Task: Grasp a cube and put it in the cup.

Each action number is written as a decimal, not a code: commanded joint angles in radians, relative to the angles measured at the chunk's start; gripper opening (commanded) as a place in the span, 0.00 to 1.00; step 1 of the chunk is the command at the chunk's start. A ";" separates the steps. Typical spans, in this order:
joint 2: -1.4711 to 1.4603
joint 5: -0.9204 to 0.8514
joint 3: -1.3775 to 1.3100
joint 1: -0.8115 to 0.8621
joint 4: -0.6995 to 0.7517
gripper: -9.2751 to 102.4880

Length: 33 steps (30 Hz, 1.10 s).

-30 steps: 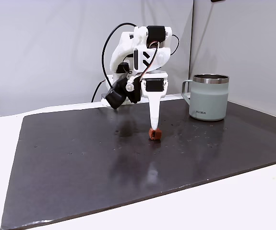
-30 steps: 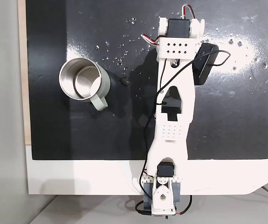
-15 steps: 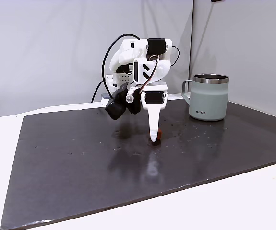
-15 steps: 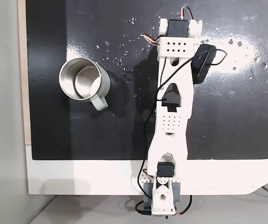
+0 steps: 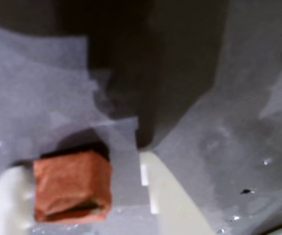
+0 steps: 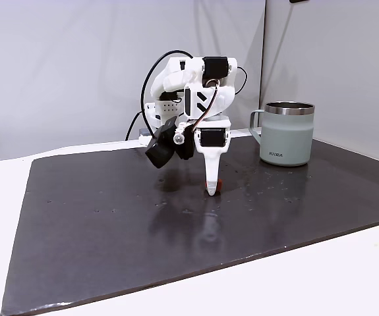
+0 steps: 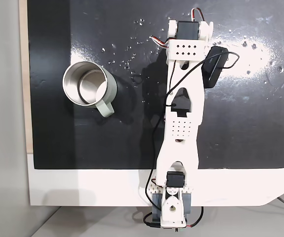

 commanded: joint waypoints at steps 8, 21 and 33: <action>0.003 0.005 -0.064 0.002 0.012 0.16; 0.281 0.026 0.080 -0.002 0.015 0.16; 0.750 -0.014 0.219 0.011 0.015 0.16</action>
